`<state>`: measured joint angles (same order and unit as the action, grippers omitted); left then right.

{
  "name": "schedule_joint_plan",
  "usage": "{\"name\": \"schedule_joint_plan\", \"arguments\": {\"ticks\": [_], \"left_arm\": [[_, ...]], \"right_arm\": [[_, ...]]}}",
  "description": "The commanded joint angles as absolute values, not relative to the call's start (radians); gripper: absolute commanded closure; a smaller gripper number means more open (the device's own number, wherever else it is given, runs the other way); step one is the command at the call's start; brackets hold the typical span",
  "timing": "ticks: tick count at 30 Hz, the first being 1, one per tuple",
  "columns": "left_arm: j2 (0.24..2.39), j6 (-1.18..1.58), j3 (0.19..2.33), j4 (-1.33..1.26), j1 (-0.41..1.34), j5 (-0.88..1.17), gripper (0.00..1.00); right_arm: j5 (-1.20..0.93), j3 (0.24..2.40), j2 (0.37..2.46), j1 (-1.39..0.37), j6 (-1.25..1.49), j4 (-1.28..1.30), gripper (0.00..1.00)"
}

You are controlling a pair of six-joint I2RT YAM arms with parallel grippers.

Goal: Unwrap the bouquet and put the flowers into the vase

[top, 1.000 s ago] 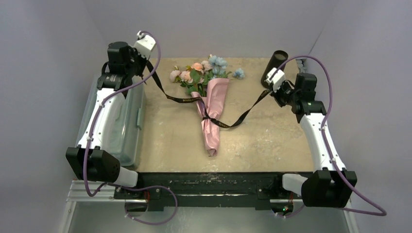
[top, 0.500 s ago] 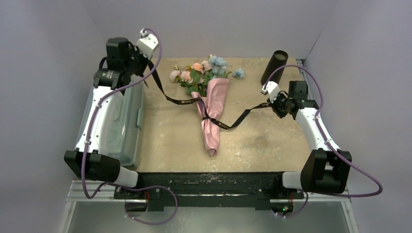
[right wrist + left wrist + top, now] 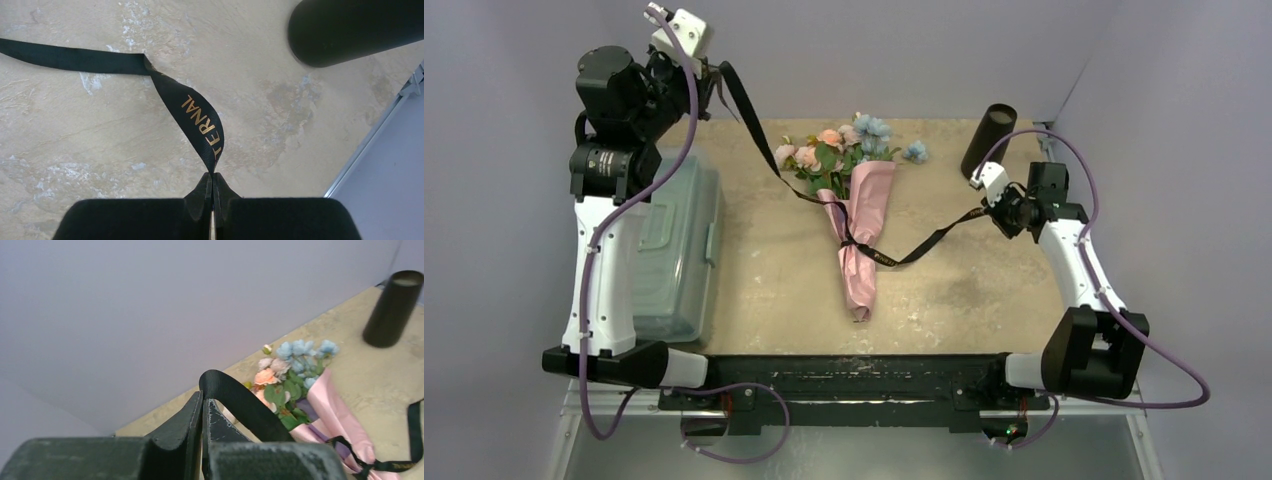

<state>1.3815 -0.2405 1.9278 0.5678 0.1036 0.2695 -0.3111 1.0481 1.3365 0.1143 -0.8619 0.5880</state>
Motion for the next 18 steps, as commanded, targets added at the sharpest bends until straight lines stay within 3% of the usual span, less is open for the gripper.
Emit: {"name": "schedule_joint_plan", "arguments": {"ticks": [1, 9, 18], "left_arm": [[1.403, -0.116, 1.980, 0.529, 0.101, 0.501, 1.00], [1.520, 0.282, 2.117, 0.180, 0.134, 0.821, 1.00], [1.751, 0.277, 2.225, 0.137, 0.421, 0.693, 1.00]], "right_arm": [[-0.382, 1.093, 1.270, 0.145, -0.879, 0.594, 1.00], [-0.432, 1.069, 1.241, 0.191, -0.890, 0.604, 1.00], [-0.476, 1.032, 1.219, 0.207, -0.940, 0.646, 1.00]]}}
